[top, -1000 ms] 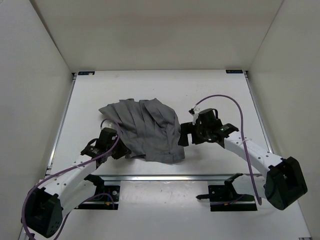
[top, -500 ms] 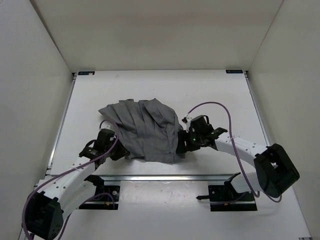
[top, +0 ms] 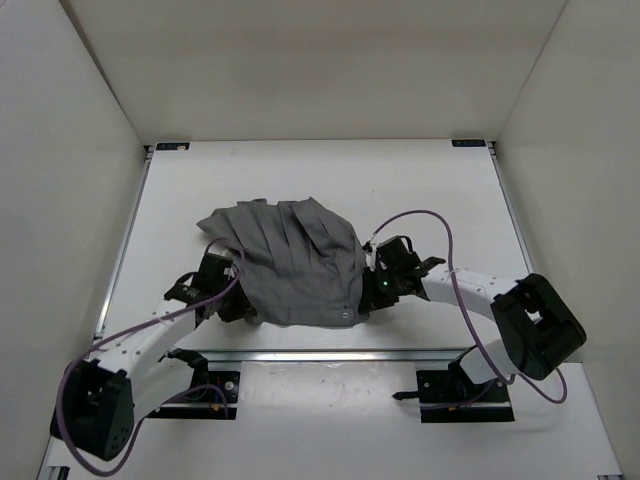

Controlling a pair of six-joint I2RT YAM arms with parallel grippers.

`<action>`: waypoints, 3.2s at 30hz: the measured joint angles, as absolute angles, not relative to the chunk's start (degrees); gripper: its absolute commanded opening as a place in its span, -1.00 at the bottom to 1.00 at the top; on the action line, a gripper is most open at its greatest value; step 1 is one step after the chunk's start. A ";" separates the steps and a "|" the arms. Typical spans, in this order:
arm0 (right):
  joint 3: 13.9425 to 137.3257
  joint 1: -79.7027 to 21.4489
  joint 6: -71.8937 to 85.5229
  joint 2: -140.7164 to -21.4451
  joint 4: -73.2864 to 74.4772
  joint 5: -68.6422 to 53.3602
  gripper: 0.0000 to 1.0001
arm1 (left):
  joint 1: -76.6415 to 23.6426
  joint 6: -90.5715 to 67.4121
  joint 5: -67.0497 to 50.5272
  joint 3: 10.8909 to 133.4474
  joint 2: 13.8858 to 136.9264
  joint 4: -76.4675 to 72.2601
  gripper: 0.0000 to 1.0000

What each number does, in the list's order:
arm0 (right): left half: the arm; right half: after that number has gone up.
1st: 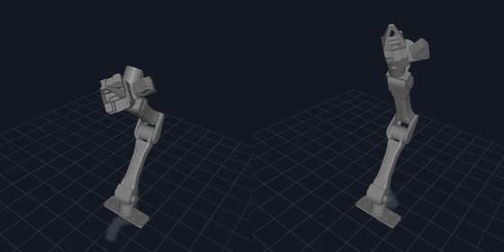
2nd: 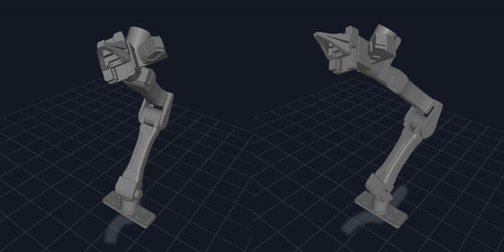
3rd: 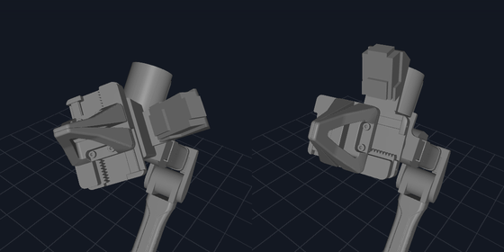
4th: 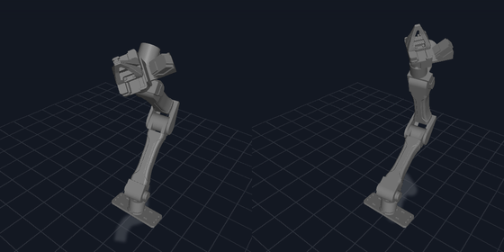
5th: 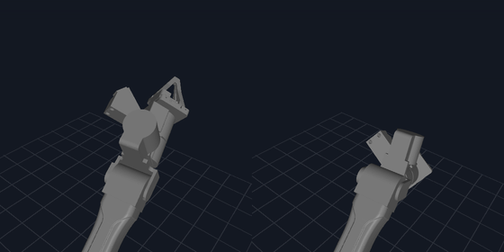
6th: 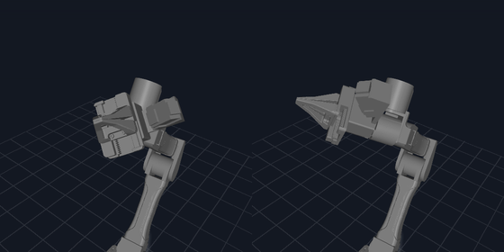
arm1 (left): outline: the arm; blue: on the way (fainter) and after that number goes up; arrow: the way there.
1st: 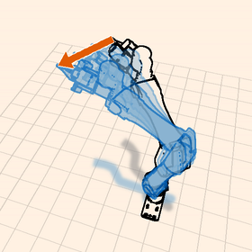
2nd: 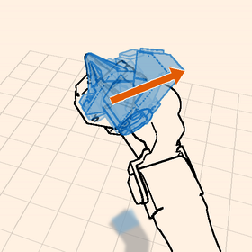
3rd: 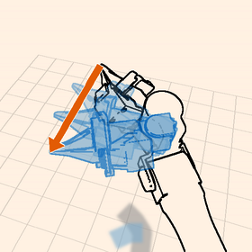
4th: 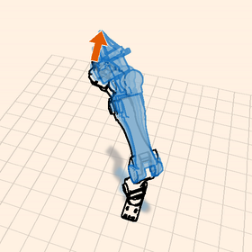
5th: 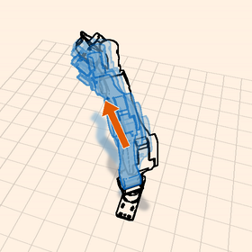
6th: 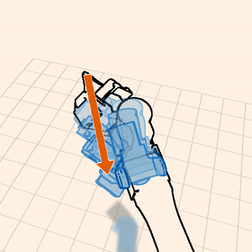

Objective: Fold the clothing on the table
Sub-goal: Flatten the skirt out, then fold the skirt

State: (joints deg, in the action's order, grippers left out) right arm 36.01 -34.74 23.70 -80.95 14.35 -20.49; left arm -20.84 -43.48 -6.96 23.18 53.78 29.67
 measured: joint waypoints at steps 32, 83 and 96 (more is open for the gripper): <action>58.54 -11.27 10.46 -71.29 24.34 -20.99 -1.00 | -21.10 -19.22 -6.48 61.45 71.07 34.13 -1.00; 38.33 -23.38 25.76 -56.05 33.54 -24.38 -1.00 | -22.17 -25.76 -9.50 43.53 46.02 46.92 -1.00; 53.17 -11.55 24.23 -83.96 21.85 -32.05 -1.00 | -12.62 -23.64 -15.68 56.23 85.06 35.42 -1.00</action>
State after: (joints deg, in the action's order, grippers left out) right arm 53.17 -11.55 24.23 -83.96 21.85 -32.05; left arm -12.62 -23.64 -15.68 56.23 85.06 35.42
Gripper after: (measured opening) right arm 0.052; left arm 0.136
